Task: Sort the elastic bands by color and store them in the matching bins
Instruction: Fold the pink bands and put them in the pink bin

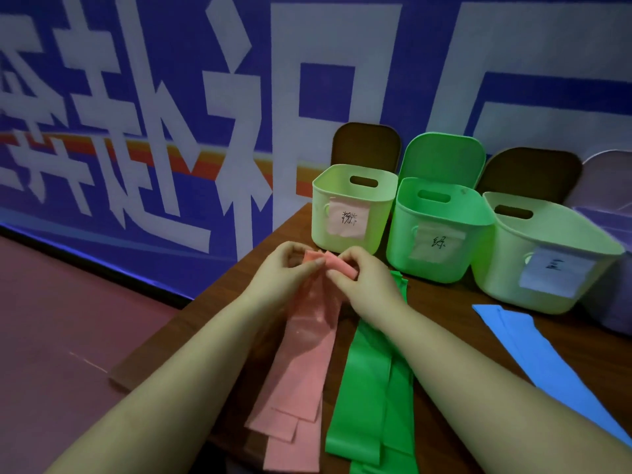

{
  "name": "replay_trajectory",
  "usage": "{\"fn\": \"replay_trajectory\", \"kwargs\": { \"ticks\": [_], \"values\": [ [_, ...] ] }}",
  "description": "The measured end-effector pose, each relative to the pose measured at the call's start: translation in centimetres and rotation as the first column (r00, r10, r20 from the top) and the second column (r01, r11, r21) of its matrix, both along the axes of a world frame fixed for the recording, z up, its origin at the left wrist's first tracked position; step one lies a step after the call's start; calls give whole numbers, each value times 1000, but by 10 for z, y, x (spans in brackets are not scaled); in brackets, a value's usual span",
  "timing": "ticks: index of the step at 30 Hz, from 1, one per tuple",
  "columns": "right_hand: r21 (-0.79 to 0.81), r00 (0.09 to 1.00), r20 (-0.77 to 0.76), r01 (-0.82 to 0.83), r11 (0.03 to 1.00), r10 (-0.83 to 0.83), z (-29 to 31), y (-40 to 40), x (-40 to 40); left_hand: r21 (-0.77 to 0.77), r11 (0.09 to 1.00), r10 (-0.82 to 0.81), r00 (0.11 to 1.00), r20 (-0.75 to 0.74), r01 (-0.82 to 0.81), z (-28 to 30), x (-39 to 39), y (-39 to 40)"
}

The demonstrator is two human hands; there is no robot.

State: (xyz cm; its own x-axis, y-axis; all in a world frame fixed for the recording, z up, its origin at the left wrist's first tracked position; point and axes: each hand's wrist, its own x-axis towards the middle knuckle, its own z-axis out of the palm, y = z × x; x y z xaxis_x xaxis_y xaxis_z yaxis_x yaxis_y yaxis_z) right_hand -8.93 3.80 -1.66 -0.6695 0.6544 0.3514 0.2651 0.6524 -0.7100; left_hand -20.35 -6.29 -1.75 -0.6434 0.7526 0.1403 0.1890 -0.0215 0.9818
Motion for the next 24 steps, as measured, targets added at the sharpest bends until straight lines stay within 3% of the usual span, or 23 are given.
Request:
{"fn": "replay_trajectory", "kwargs": {
  "ticks": [5,11,19,24],
  "values": [
    [-172,943,-299,-201,964,144,21,-63,58,87,996,18,1000,13,-19,30,67,-72],
    [-178,847,-492,-327,928,204,41,-130,144,248,969,-1,1000,-15,5,46,152,-131],
    [-81,925,-376,-87,993,50,22,-155,228,212,965,-180,979,97,157,15,220,-139],
    [-197,951,-303,8,980,-68,-11,-159,263,204,932,-332,931,151,299,-24,246,-134]
  ]
}}
